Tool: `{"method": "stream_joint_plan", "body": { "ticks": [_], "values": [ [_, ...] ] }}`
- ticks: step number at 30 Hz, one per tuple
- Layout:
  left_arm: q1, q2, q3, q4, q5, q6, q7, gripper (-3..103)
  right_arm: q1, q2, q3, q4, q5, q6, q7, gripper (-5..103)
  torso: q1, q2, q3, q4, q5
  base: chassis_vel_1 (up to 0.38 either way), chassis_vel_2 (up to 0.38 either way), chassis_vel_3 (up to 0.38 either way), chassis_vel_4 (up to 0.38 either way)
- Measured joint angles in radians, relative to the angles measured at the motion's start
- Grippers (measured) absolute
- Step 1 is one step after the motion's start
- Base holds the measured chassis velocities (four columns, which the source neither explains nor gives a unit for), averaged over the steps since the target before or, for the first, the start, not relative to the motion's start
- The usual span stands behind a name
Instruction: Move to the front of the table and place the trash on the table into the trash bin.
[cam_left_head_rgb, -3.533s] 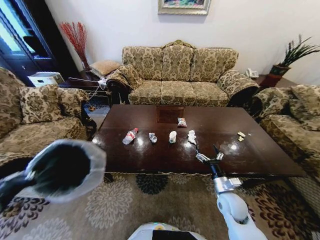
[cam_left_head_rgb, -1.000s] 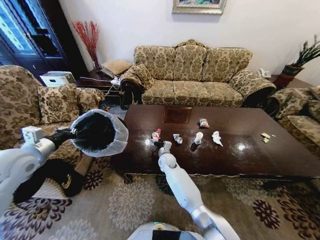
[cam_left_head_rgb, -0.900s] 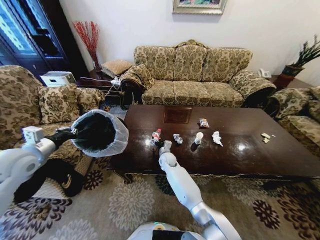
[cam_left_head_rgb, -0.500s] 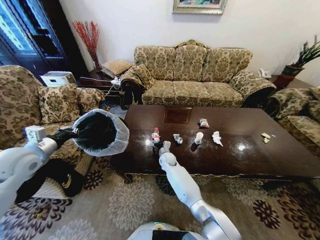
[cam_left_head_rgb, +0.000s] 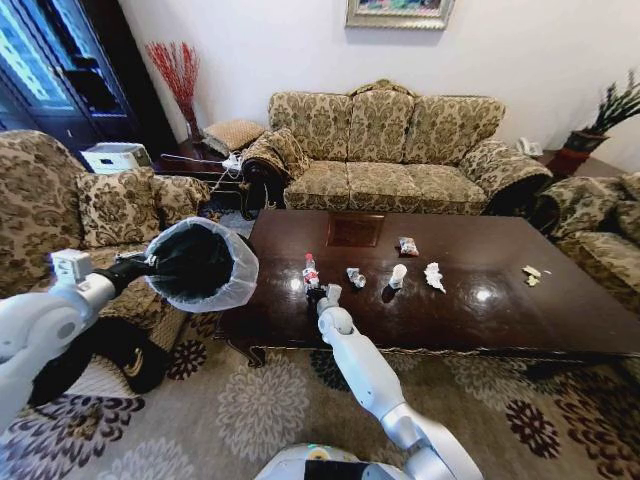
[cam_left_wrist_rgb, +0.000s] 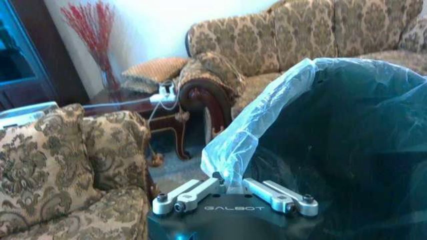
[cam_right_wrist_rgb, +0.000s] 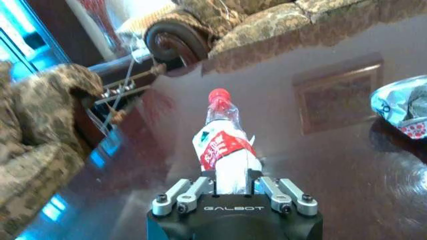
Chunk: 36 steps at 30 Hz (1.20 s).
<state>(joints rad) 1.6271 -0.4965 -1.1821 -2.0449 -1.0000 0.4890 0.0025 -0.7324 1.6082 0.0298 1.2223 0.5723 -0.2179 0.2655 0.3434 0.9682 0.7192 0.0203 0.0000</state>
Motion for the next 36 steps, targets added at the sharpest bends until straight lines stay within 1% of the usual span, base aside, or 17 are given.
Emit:
{"method": "stream_joint_plan", "body": {
  "ticks": [3,5,7,8,9,10,11,14,16,19,21,22,24,26,29,35,36],
  "values": [
    [0.037,0.066,-0.03,0.026,-0.052,0.009,-0.011,0,-0.057,0.0,0.043,0.112,0.012,0.037,-0.042,13,0.0,0.0,0.0,0.0,0.0,0.0,0.0,0.0,0.0],
    [0.046,0.087,-0.041,0.034,-0.073,0.013,-0.014,0,-0.079,0.0,0.057,0.159,0.023,0.058,-0.056,10,0.0,0.0,0.0,0.0001,0.0,0.0,0.0,0.0,0.0],
    [0.06,0.143,-0.058,0.049,-0.162,0.036,-0.036,0,-0.135,-0.015,0.08,0.271,0.019,0.126,-0.112,10,0.0,0.0,0.0,0.0003,0.0006,0.0,0.0,0.0,0.0],
    [0.06,0.143,-0.058,0.049,-0.162,0.036,-0.036,0,-0.135,-0.015,0.08,0.271,0.019,0.126,-0.112,10,0.0,0.0,0.0,0.0003,0.0006,0.0,0.0,0.0,0.0],
    [0.062,0.168,-0.06,0.056,-0.201,0.05,-0.051,0,-0.153,-0.031,0.091,0.315,0.009,0.154,-0.14,10,0.0,0.0,0.0,0.0003,0.0005,0.0,0.0,0.0,0.0],
    [0.065,0.217,-0.059,0.072,-0.272,0.073,-0.081,0,-0.181,-0.06,0.101,0.398,0.006,0.187,-0.185,10,0.0,0.0,0.0,0.0002,-0.0001,0.0,0.0,0.0,0.0],
    [0.065,0.217,-0.059,0.072,-0.272,0.073,-0.081,0,-0.181,-0.06,0.101,0.398,0.006,0.187,-0.185,10,0.0,0.0,0.0,0.0002,-0.0001,0.0,0.0,0.0,0.0],
    [0.066,0.346,-0.038,0.113,-0.436,0.107,-0.164,0,-0.238,-0.144,0.088,0.651,0.073,0.216,-0.285,10,0.0,0.0,0.0,-0.0006,0.0002,0.0,0.0,0.0,0.0],
    [0.068,0.369,-0.035,0.116,-0.472,0.111,-0.189,0,-0.246,-0.16,0.077,0.699,0.082,0.222,-0.308,10,0.0,0.0,0.0,-0.0006,0.0004,0.0,0.0,0.0,0.0],
    [0.083,0.436,-0.03,0.088,-0.627,0.121,-0.285,0,-0.26,-0.207,-0.002,0.84,0.101,0.238,-0.401,10,0.0,0.0,0.0,-0.0002,0.0001,0.0,0.0,0.0,0.0],
    [0.083,0.441,-0.03,0.08,-0.645,0.122,-0.296,0,-0.259,-0.21,-0.014,0.85,0.102,0.238,-0.409,10,0.0,0.0,0.0,-0.0001,0.0001,0.0,0.0,0.0,0.0],
    [0.083,0.453,-0.03,0.037,-0.712,0.127,-0.336,0,-0.244,-0.212,-0.075,0.877,0.102,0.239,-0.432,10,0.0,0.0,0.0,-0.0001,0.0001,0.0,0.0,0.0,0.0],
    [0.081,0.456,-0.031,0.015,-0.737,0.128,-0.353,0,-0.234,-0.209,-0.099,0.877,0.1,0.24,-0.437,10,0.0,0.0,0.0,-0.0001,0.0001,0.0,0.0,0.0,0.0],
    [0.069,0.459,-0.033,-0.06,-0.798,0.131,-0.395,0,-0.185,-0.186,-0.169,0.838,0.067,0.263,-0.447,10,0.0,0.0,0.0,0.0001,0.0001,0.0,0.0,0.0,0.0],
    [0.055,0.459,-0.034,-0.124,-0.839,0.132,-0.423,0,-0.133,-0.158,-0.21,0.774,0.009,0.289,-0.449,10,0.0,0.0,0.0,0.0001,0.0001,0.0,0.0,0.0,0.0],
    [0.051,0.449,-0.035,-0.166,-0.847,0.131,-0.438,0,-0.098,-0.136,-0.239,0.728,-0.039,0.29,-0.425,9,0.0,0.0,0.0,0.0001,0.0001,0.0,0.0,0.0,0.0],
    [0.053,0.44,-0.035,-0.168,-0.845,0.131,-0.438,0,-0.099,-0.14,-0.24,0.729,-0.046,0.288,-0.421,20,0.0,0.0,0.0,0.0001,-0.0001,0.0,0.0,0.0,0.0]
  ]
}}
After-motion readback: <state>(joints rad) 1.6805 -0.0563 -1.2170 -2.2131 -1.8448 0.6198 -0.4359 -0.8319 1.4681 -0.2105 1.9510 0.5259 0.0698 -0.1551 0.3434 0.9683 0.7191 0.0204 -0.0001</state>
